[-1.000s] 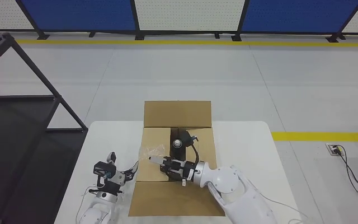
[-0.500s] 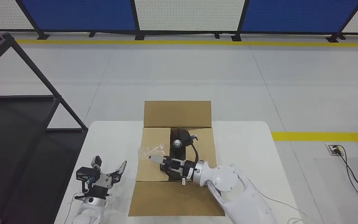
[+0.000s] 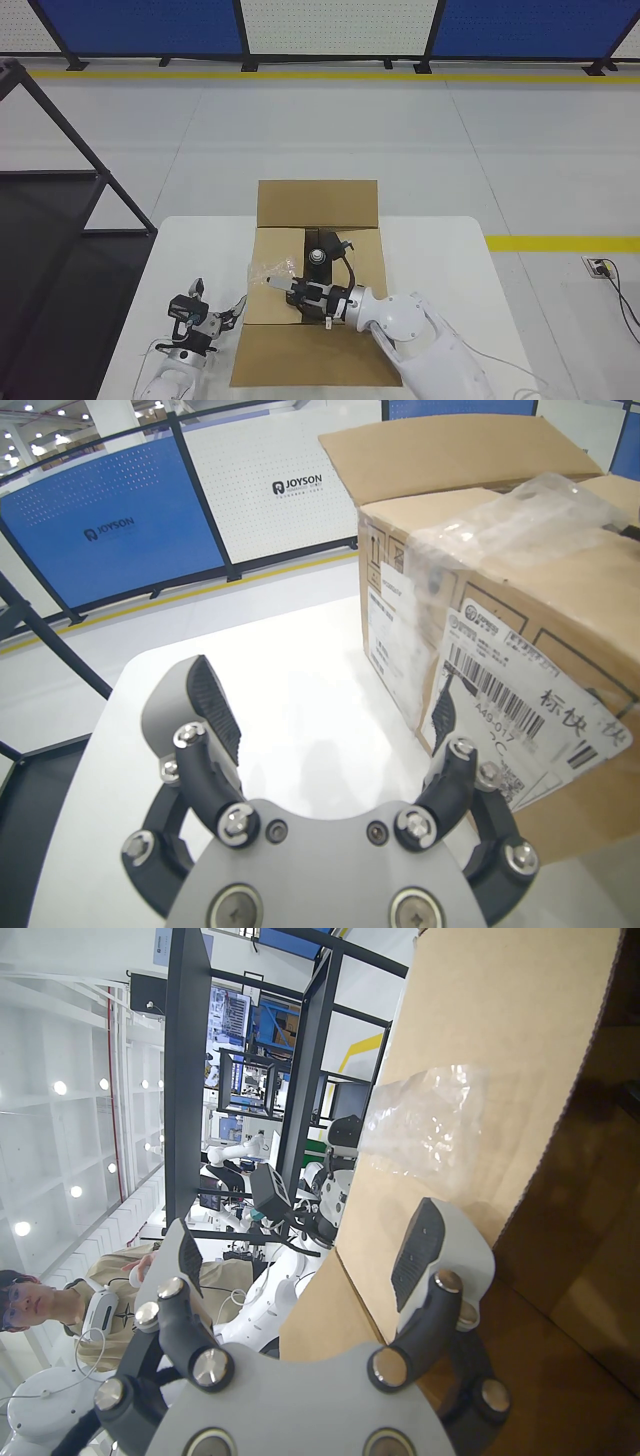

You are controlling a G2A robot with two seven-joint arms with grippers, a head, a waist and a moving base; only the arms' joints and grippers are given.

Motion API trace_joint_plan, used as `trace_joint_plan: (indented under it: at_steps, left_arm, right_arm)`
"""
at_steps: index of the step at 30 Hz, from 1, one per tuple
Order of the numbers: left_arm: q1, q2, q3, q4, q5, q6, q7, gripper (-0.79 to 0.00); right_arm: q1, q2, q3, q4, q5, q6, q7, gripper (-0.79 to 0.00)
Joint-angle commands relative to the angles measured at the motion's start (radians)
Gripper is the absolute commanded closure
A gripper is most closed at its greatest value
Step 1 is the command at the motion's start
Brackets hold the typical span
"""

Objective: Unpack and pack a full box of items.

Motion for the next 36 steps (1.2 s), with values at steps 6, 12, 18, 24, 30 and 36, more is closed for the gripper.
trace_joint_plan:
  at_steps: [6,12,18,24,30,36]
  left_arm:
    - [-0.041,-0.014,0.033,0.038,-0.004,0.0,0.001,-0.785]
    - [-0.06,-0.022,0.045,0.05,0.002,0.014,0.01,-0.785]
    - [-0.081,-0.035,0.05,0.057,-0.03,0.055,0.009,-0.785]
    - [-0.092,-0.044,0.053,0.066,-0.05,0.074,0.017,-0.785]
    - [-0.096,-0.055,0.053,0.069,-0.078,0.102,0.031,-0.785]
    - [-0.108,-0.066,0.061,0.07,-0.095,0.123,0.028,-0.785]
  right_arm:
    - [-0.004,0.0,0.002,-0.005,-0.001,0.003,0.003,-0.785]
    - [-0.003,-0.001,0.0,-0.007,-0.004,0.004,0.002,-0.785]
    - [-0.006,-0.002,0.002,-0.007,-0.002,0.002,-0.002,-0.785]
    - [-0.01,-0.001,0.006,-0.008,-0.003,0.0,-0.001,-0.785]
    - [-0.015,0.0,0.01,-0.009,-0.003,0.0,0.0,-0.785]
    - [-0.019,0.0,0.012,-0.011,-0.002,-0.003,0.0,-0.785]
